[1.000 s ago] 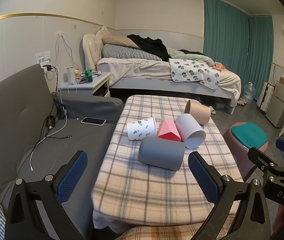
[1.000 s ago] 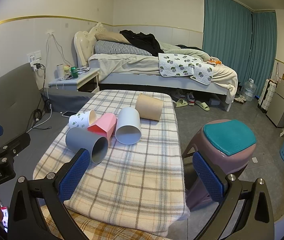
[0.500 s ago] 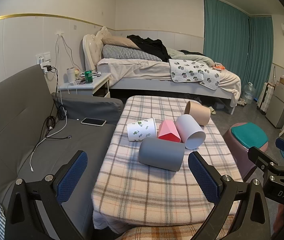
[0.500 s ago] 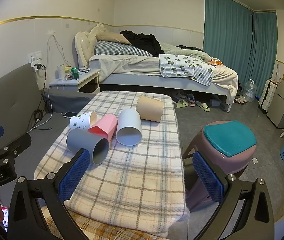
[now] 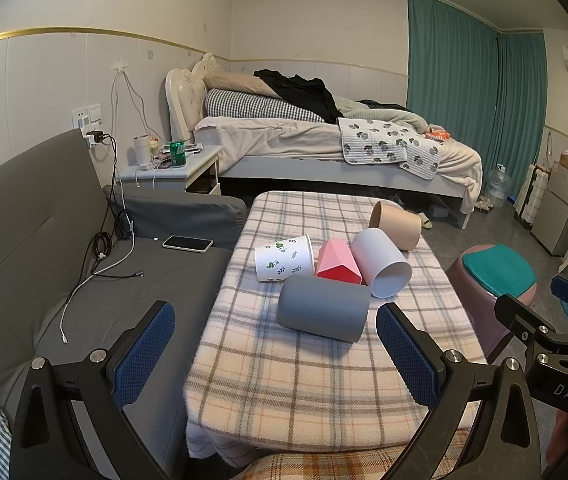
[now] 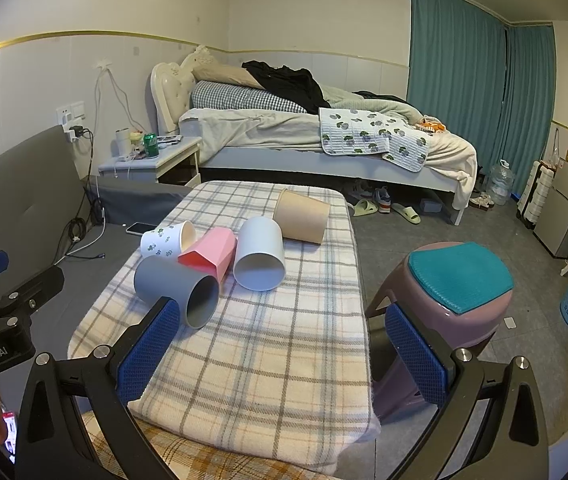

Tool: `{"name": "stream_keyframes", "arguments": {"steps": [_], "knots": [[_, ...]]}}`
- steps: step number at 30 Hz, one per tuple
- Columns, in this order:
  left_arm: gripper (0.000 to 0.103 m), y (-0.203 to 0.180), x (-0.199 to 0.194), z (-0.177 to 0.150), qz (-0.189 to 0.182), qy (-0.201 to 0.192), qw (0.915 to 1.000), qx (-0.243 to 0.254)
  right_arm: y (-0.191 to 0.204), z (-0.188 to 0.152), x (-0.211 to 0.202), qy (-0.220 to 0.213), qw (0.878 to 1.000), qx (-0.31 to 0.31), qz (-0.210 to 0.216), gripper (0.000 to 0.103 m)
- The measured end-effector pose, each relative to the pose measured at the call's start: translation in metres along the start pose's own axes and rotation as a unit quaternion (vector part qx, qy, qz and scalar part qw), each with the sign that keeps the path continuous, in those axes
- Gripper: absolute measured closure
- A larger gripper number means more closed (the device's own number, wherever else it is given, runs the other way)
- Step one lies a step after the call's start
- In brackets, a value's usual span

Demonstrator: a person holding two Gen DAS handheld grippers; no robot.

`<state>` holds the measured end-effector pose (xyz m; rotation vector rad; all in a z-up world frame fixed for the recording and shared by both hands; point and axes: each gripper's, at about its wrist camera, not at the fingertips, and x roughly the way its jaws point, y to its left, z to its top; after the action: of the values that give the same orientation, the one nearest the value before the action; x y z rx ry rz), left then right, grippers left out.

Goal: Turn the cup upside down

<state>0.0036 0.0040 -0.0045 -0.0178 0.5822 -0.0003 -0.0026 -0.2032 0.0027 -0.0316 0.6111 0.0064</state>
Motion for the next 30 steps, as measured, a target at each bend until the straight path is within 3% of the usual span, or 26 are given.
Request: {"name": "stream_keyframes", "arguments": {"steps": [20,30], "knots": [[0.000,0.009,0.004,0.002,0.000,0.004,1.0000,-0.008,0.011,0.006,-0.003,0.006,1.000,-0.004,-0.001,0.000],[0.000,0.045,0.041,0.031,0.030,0.017,0.9991,-0.025,0.032,0.044,0.027,0.034,0.999,-0.015,0.012,0.000]]}}
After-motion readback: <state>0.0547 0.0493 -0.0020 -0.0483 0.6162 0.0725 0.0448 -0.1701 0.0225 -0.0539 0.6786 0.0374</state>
